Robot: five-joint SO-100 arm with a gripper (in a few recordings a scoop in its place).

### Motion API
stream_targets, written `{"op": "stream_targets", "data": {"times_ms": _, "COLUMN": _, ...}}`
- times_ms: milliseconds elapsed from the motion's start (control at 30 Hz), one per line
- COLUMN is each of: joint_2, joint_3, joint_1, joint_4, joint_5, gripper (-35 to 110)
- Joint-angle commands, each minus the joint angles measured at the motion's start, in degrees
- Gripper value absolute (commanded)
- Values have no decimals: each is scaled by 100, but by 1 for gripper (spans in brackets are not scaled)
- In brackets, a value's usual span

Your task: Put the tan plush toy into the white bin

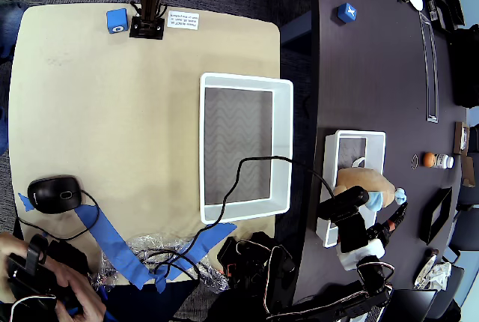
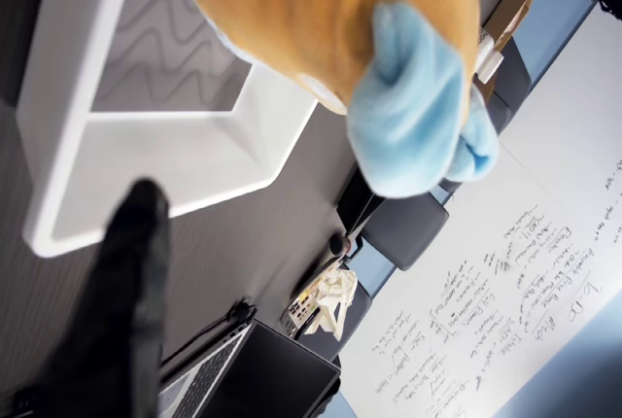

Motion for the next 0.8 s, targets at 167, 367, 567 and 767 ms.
{"op": "stream_targets", "data": {"times_ms": 167, "joint_2": -211, "joint_3": -88, "joint_1": -571, "joint_4": 53, "joint_5": 536, "gripper": 76}}
{"op": "stream_targets", "data": {"times_ms": 367, "joint_2": -211, "joint_3": -167, "joint_1": -554, "joint_4": 70, "joint_5": 536, "gripper": 76}}
{"op": "stream_targets", "data": {"times_ms": 567, "joint_2": -211, "joint_3": -492, "joint_1": -545, "joint_4": 70, "joint_5": 545, "gripper": 76}}
{"op": "stream_targets", "data": {"times_ms": 767, "joint_2": -220, "joint_3": -1204, "joint_1": -492, "joint_4": 70, "joint_5": 527, "gripper": 76}}
